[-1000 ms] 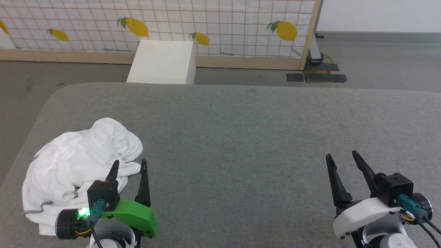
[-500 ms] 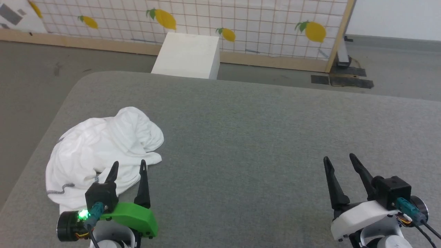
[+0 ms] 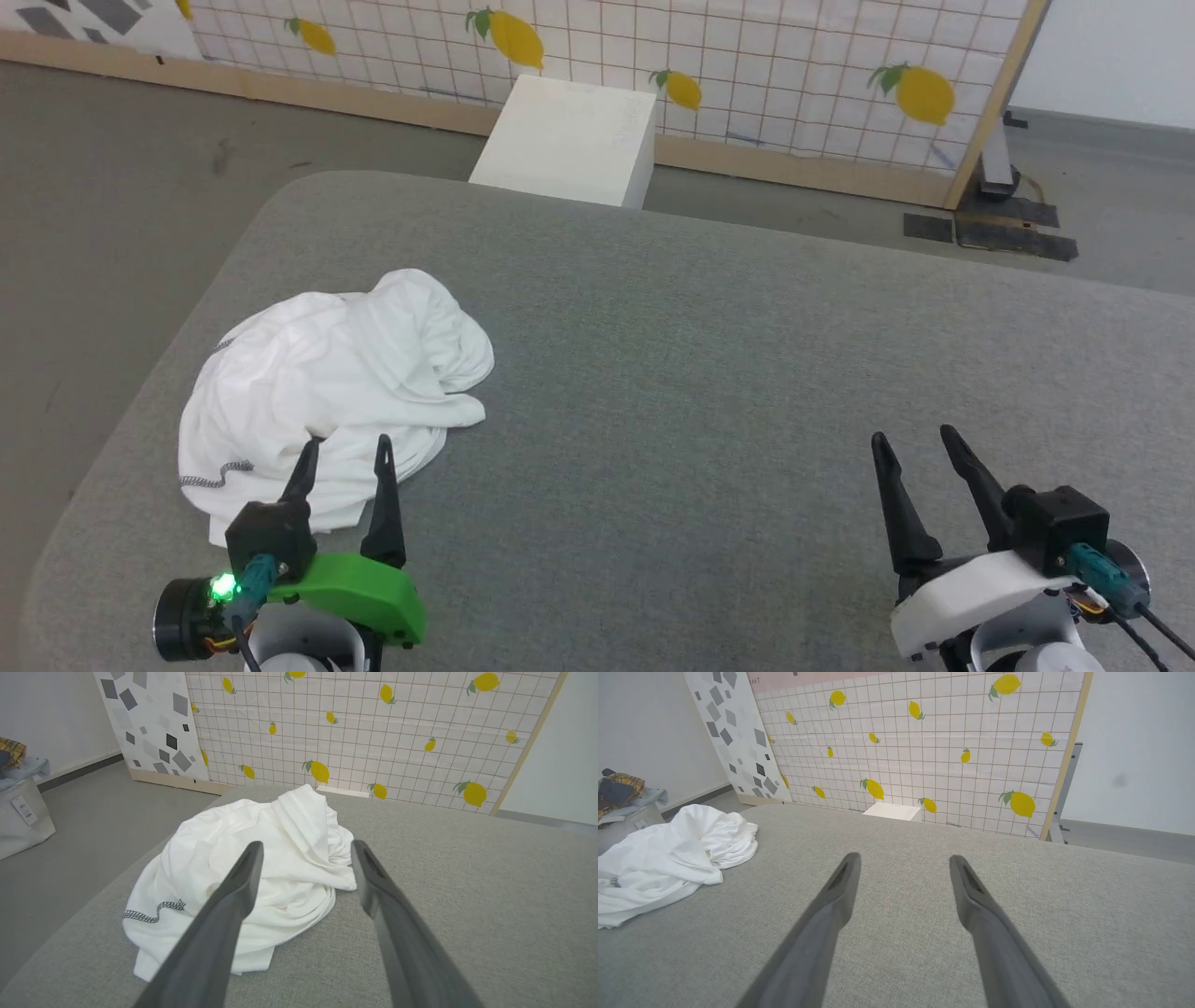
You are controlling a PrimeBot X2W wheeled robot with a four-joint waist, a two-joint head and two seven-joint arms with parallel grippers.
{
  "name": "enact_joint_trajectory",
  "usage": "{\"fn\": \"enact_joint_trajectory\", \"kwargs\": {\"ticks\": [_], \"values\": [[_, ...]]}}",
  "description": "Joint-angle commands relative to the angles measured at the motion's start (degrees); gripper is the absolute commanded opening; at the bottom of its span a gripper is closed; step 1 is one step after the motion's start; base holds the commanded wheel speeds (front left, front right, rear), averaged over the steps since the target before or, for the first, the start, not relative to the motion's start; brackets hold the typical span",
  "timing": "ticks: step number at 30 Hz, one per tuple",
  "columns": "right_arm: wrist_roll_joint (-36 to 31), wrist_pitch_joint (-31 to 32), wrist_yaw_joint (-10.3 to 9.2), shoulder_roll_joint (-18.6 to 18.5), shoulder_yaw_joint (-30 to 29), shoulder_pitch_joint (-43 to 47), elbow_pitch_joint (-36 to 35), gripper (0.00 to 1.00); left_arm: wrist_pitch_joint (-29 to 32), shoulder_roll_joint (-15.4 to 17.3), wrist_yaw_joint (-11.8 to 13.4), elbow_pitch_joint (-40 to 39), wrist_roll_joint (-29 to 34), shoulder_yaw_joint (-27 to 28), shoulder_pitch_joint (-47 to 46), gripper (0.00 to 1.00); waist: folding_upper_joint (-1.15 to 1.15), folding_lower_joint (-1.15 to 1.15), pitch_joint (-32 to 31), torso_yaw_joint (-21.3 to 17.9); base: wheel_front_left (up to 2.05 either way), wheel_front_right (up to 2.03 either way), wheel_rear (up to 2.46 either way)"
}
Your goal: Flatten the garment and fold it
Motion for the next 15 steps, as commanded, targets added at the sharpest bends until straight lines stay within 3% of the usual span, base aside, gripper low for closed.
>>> {"fn": "enact_joint_trajectory", "kwargs": {"ticks": [1,15], "values": [[0.61,-0.72,-0.05,0.00,0.15,0.72,0.36,1.00,-0.68,-0.15,0.47,0.40,-0.74,0.01,1.00,1.00,0.00,0.00,-0.01,0.65,0.00,0.00,0.00],[2.10,-2.50,-0.06,0.01,1.16,0.76,2.09,1.00,-2.45,-0.19,1.14,1.25,-2.00,-0.28,1.50,1.00,0.00,0.00,0.16,3.98,0.00,0.00,0.00]]}}
